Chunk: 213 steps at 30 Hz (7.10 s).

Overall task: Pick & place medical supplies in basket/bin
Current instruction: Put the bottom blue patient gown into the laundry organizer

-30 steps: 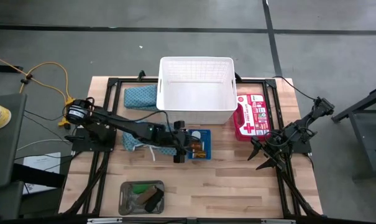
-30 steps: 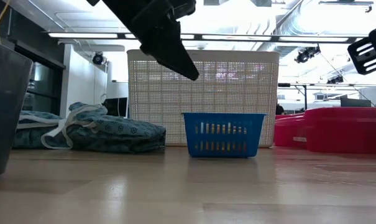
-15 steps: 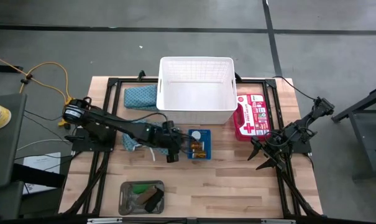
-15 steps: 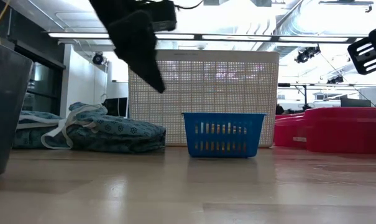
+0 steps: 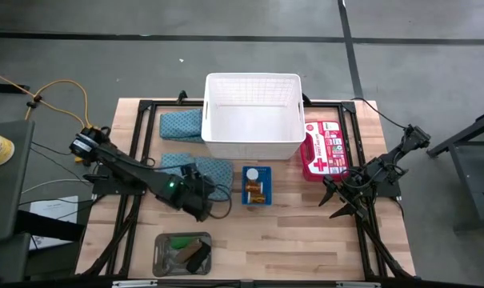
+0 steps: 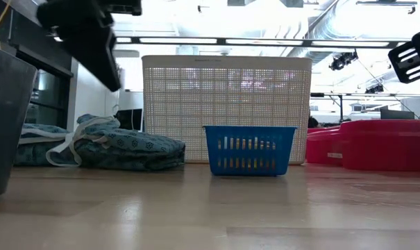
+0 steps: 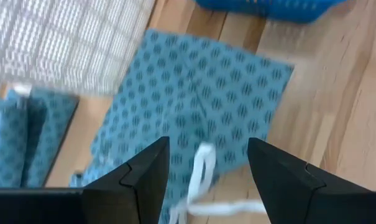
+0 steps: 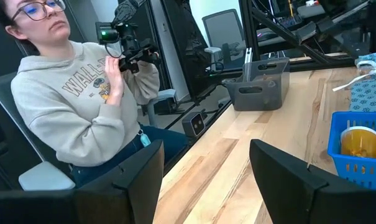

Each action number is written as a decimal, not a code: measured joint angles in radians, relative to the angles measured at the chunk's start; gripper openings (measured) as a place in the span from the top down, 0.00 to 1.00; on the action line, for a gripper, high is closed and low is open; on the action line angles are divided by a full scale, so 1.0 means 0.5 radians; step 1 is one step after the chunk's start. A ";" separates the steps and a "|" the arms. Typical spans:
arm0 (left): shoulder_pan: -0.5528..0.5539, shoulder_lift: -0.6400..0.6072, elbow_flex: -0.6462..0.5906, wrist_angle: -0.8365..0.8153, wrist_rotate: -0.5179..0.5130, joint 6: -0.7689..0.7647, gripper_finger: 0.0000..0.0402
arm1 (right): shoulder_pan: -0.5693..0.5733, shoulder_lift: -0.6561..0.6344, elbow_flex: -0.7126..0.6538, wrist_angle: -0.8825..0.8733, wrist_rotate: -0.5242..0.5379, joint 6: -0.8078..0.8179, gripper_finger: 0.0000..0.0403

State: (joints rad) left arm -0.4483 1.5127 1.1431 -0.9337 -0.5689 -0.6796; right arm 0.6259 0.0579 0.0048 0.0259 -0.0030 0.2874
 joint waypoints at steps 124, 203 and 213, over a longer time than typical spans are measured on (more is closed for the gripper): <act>0.113 -0.058 -0.930 0.401 0.017 0.025 0.39 | 0.000 0.000 0.000 0.000 0.000 0.000 0.44; -0.159 -1.514 -0.637 0.991 0.020 0.954 0.92 | 0.000 0.000 0.000 0.000 0.000 0.000 0.44; -0.157 -1.513 -0.335 0.986 -0.092 1.228 0.92 | 0.000 0.000 0.000 0.000 0.000 0.000 0.44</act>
State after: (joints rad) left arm -0.5270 0.7563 0.9756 -0.4408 -0.6149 -0.0654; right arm 0.6259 0.0578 0.0049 0.0260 -0.0029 0.2874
